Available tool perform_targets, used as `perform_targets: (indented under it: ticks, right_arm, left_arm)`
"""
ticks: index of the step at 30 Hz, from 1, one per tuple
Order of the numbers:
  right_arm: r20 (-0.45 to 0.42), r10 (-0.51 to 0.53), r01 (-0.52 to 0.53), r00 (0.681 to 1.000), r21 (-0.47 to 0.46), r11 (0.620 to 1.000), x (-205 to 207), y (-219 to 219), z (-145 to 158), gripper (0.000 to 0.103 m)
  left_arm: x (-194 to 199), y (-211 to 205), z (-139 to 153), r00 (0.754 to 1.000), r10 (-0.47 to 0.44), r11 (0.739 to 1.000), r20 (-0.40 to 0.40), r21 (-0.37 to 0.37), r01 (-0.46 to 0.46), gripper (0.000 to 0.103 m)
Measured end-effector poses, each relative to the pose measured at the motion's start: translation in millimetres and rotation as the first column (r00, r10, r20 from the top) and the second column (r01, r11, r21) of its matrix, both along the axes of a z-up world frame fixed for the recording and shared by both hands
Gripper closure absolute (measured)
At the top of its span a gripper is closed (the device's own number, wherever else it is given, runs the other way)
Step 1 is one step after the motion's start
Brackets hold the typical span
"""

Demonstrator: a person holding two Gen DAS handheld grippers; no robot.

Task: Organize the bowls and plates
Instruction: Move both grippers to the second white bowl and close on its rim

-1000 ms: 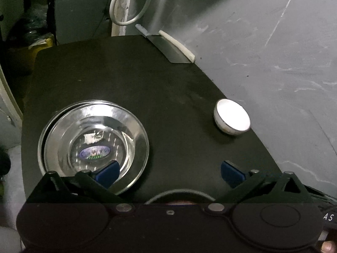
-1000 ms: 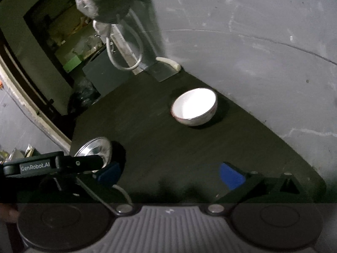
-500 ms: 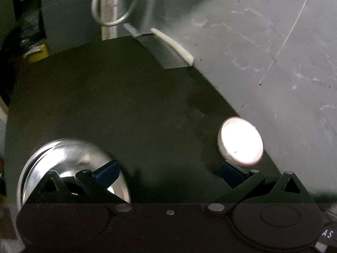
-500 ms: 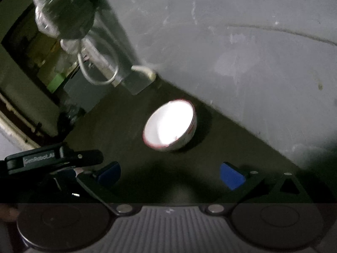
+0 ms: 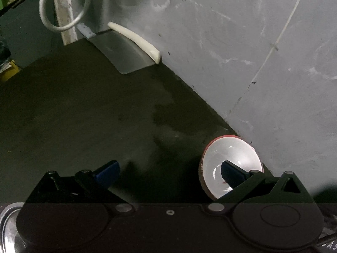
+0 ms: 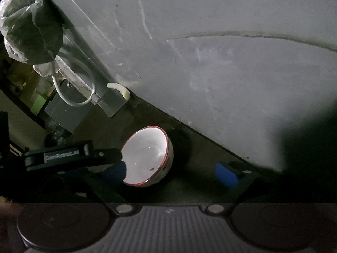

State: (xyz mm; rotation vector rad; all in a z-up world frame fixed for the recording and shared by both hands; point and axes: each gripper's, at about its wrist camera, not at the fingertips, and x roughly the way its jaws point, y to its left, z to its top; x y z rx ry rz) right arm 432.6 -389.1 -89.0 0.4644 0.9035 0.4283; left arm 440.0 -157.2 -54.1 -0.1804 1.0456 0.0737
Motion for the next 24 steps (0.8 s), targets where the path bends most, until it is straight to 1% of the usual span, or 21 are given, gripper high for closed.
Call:
perform_targets:
  ticks: [3,8,12,15,18,20,21,23,24]
  right_arm:
    - [0.001,0.012,-0.012,1.0,-0.015,1.0,3.7,4.4,-1.2,0.017]
    - [-0.006,0.025,-0.025,1.0,-0.032,0.999,5.4,4.0,-2.3,0.021]
    - [-0.014,0.032,-0.033,0.999,-0.043,0.999,6.2,5.2,-5.1,0.027]
    - [-0.013,0.041,-0.041,0.999,-0.048,0.998,6.6,5.9,-5.8,0.032]
    - [-0.009,0.046,-0.046,0.999,-0.047,0.998,8.7,7.4,-6.9,0.042]
    - [-0.011,0.048,-0.049,0.999,-0.05,0.998,10.9,7.9,-7.8,0.047]
    - [-0.012,0.053,-0.054,0.999,-0.052,0.997,12.2,8.9,-8.1,0.051]
    - [-0.003,0.065,-0.065,0.998,-0.057,0.996,12.7,8.8,-6.9,0.055]
    - [-0.003,0.072,-0.072,0.997,-0.058,0.996,13.4,10.0,-6.9,0.059]
  left_arm:
    - [5.8,-1.7,-5.6,1.0,-0.01,1.0,-0.012,-0.005,0.01,0.001]
    - [8.7,-3.2,-11.4,1.0,-0.008,1.0,-0.022,-0.01,0.008,0.001]
    - [7.7,-4.6,-12.2,1.0,-0.004,1.0,-0.03,0.009,0.004,0.002]
    - [7.9,-6.3,-13.4,0.999,0.0,1.0,-0.039,0.023,0.001,0.009]
    - [6.5,-8.7,-13.4,0.999,-0.001,1.0,-0.044,0.026,0.002,0.019]
    - [5.8,-9.6,-14.0,0.999,-0.005,1.0,-0.045,0.014,0.006,0.024]
    - [5.8,-8.9,-14.4,0.999,-0.009,1.0,-0.044,0.005,0.009,0.027]
    - [5.8,-10.5,-15.0,0.999,-0.024,1.0,-0.037,-0.007,0.024,0.036]
    - [5.8,-11.8,-15.3,0.999,-0.034,0.999,-0.033,-0.011,0.033,0.045]
